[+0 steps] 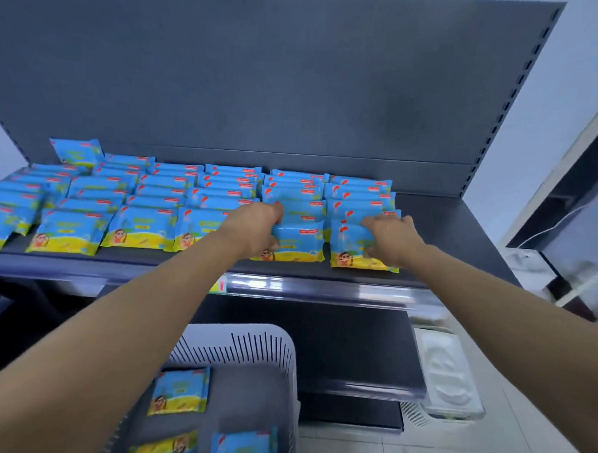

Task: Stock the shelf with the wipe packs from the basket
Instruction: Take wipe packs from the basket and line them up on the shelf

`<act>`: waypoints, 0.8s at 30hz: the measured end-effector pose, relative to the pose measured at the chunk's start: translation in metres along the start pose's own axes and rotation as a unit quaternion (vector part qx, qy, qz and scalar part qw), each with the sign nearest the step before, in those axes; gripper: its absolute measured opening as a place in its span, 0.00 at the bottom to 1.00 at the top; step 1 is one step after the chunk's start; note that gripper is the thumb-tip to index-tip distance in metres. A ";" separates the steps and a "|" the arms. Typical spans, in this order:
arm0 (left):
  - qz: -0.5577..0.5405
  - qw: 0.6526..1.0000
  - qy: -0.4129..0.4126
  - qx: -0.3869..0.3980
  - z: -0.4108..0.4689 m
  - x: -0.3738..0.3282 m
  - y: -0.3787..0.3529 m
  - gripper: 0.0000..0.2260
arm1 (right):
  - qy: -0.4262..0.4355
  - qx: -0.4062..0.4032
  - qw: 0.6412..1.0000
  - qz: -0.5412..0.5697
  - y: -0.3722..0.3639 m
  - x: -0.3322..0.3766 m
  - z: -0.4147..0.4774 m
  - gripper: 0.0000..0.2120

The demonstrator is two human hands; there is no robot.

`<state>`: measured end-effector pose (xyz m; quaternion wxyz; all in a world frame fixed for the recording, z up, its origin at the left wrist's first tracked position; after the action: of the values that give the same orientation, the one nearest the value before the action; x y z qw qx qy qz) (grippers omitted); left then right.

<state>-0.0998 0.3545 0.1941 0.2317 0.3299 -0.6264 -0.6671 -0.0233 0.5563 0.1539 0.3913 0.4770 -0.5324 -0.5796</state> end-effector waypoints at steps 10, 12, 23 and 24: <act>-0.014 1.000 0.020 -0.012 0.042 0.003 -0.028 0.18 | -0.003 -0.095 0.995 -0.002 0.010 -0.009 0.013 0.31; 0.013 1.000 0.013 -0.005 0.050 0.002 -0.035 0.22 | 0.001 -0.108 0.994 0.008 0.009 -0.008 0.008 0.31; 0.010 0.992 -0.053 -0.111 0.028 -0.002 -0.025 0.23 | 0.050 -0.240 0.965 0.087 0.043 0.036 -0.033 0.18; -0.008 0.989 -0.066 -0.134 0.017 0.002 -0.019 0.21 | 0.066 -0.259 0.959 0.098 0.048 0.050 -0.040 0.17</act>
<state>-0.1115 0.3674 0.1746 0.2265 0.2564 -0.5421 -0.7675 0.0005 0.4924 0.1955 0.5907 0.3419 -0.3810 -0.6237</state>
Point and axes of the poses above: each hand's wrist, its own z-axis towards the middle knuckle, its own y-axis out of the back of the hand, x = y × z, the point moved 9 cm from there along z, towards the middle knuckle, and after that the axes turned 1 degree about z, right-handed, at the moved point
